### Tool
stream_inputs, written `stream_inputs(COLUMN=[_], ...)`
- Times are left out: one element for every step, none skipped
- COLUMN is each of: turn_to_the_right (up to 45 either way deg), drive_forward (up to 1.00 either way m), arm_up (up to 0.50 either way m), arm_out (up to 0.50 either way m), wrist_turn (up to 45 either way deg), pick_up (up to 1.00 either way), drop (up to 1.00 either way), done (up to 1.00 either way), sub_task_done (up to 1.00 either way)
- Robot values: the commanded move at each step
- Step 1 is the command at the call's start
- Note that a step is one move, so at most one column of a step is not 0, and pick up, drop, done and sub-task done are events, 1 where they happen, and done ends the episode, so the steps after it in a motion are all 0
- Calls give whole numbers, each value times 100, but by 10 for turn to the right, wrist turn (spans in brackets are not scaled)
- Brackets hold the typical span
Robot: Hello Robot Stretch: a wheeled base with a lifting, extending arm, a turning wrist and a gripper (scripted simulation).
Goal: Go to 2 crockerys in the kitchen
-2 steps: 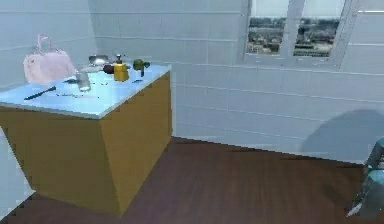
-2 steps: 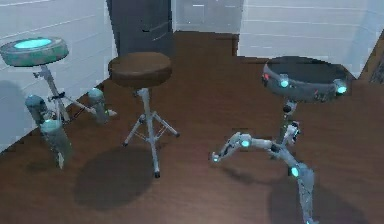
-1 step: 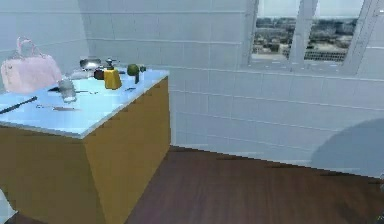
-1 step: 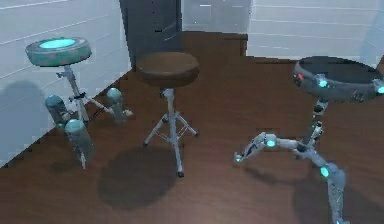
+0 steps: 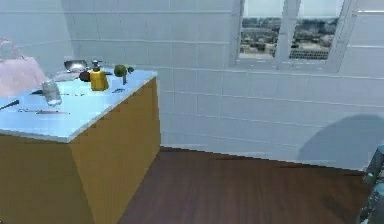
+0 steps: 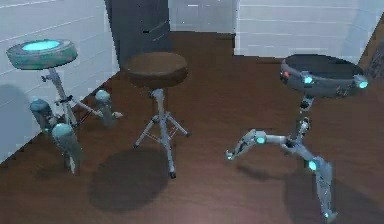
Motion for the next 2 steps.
stream_inputs(turn_to_the_right=[0,-450], drive_forward=[95,0], arm_up=[0,0], arm_out=[0,0], wrist_turn=[0,0], pick_up=[0,0], drop=[0,0], done=[0,0], sub_task_done=[0,0])
